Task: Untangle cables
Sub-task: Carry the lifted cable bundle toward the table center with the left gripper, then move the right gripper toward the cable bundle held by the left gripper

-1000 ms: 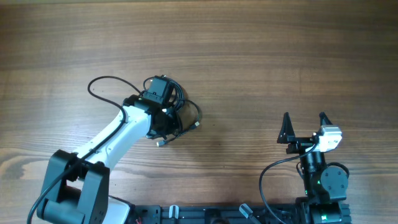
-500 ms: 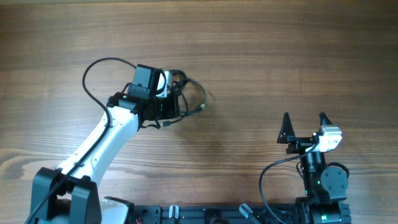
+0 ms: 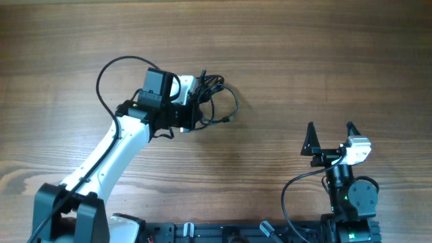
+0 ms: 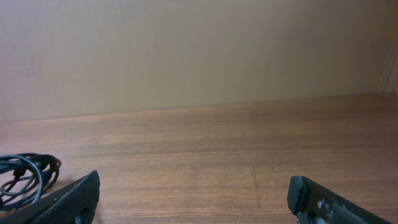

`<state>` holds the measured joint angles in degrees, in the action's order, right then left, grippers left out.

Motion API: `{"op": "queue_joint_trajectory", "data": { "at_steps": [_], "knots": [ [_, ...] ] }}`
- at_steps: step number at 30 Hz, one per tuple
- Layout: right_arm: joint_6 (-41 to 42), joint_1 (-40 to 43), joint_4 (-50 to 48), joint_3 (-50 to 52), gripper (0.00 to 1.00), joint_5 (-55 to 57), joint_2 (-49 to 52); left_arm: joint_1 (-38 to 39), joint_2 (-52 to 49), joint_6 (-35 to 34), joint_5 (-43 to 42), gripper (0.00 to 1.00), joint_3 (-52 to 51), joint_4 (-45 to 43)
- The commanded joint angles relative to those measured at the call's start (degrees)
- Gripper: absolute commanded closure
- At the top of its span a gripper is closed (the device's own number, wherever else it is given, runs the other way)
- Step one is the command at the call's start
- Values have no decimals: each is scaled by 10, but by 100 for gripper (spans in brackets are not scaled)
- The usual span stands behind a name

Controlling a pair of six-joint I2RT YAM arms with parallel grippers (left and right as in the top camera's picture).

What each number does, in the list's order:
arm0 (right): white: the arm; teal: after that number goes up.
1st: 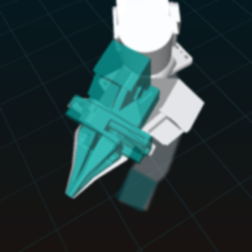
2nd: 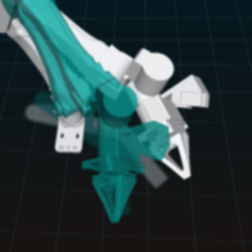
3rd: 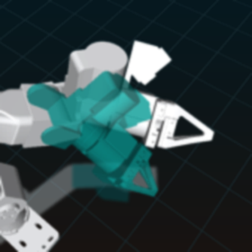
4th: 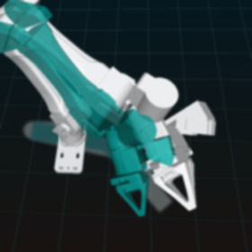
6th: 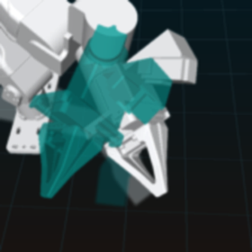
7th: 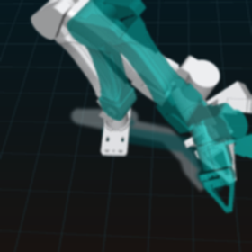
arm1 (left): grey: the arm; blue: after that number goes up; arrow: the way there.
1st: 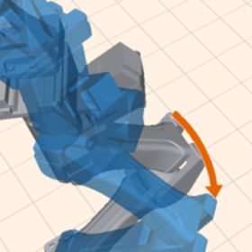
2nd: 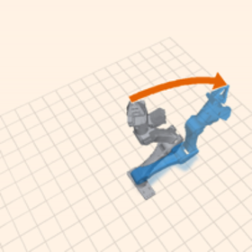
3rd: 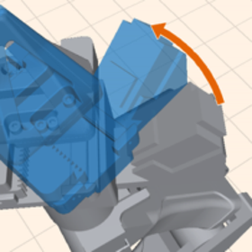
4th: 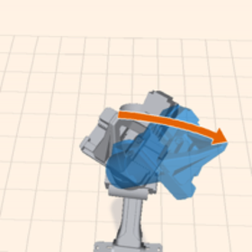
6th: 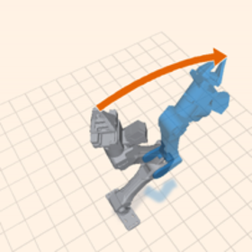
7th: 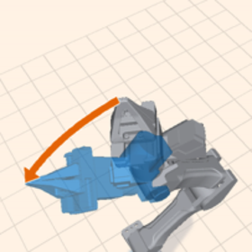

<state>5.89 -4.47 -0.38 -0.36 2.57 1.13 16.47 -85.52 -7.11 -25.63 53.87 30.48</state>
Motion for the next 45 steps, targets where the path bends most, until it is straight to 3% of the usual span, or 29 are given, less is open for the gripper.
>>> {"op": "queue_joint_trajectory", "data": {
  "at_steps": [1, 5, 14, 18, 24, 28, 30, 33, 36, 39, 42, 45],
  "knots": [
    [-8, -2, -2, 1, 0, -6, 1, -16, 53, 8, -16, 90, 28, 49],
    [-8, -2, -2, 1, 0, -6, 1, -30, 103, 9, -15, 91, 45, 121],
    [17, -2, -1, 1, 0, -35, 1, -31, 102, 10, 12, 96, 44, 108],
    [80, -2, -5, 0, 0, -156, 4, -31, 102, 69, 10, 96, 43, 103],
    [112, -2, 13, -52, 0, -261, 38, -31, 75, 67, 54, 95, 42, 103],
    [130, -2, 40, -148, 0, -302, 121, -31, 27, 67, 73, 86, 42, 96],
    [137, -2, 67, -207, 0, -342, 195, -31, 3, 67, 73, 62, 42, 94],
    [173, -2, 71, -248, 0, -408, 287, -31, -17, 67, 85, 52, 42, 98],
    [280, -2, 64, -249, 0, -452, 380, -31, -20, 67, 114, 54, 42, 105],
    [363, -2, 61, -249, 0, -471, 457, -31, -20, 68, 116, 67, 42, 112],
    [369, -2, -5, -249, 0, -541, 531, -31, -20, 83, 116, 80, 42, 125],
    [409, -10, -64, -249, 3, -551, 585, -31, -20, 82, 116, 81, 42, 134]
  ]
}}
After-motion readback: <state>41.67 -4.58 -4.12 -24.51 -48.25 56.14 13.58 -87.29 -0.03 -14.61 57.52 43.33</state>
